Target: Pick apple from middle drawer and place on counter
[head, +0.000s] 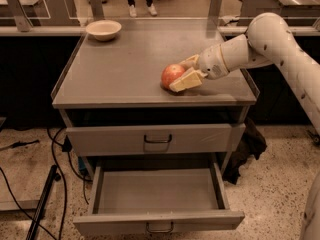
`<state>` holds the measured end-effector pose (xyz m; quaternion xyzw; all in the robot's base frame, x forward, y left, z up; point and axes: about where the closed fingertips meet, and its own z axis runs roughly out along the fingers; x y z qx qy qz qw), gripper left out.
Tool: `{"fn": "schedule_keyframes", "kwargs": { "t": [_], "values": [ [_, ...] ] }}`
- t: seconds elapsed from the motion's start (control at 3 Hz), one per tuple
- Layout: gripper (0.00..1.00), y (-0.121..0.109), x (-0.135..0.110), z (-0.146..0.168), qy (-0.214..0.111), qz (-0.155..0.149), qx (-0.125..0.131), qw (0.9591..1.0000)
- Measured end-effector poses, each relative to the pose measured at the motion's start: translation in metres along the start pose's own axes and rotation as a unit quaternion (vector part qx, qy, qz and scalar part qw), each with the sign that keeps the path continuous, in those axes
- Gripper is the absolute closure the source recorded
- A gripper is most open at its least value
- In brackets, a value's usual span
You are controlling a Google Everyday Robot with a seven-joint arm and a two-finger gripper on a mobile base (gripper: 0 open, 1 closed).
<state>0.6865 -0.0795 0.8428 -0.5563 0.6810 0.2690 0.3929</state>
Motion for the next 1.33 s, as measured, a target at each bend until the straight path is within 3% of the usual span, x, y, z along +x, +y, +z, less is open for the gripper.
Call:
{"fn": "schedule_keyframes", "kwargs": {
  "t": [0.67,1.0,1.33],
  "values": [
    [0.11,0.0000,0.0000,0.0000,0.000,0.000,0.000,1.0000],
    [0.00,0.0000,0.0000,0.0001,0.000,0.000,0.000,1.0000],
    [0.00,0.0000,0.0000,0.0001,0.000,0.000,0.000,1.0000]
  ]
}}
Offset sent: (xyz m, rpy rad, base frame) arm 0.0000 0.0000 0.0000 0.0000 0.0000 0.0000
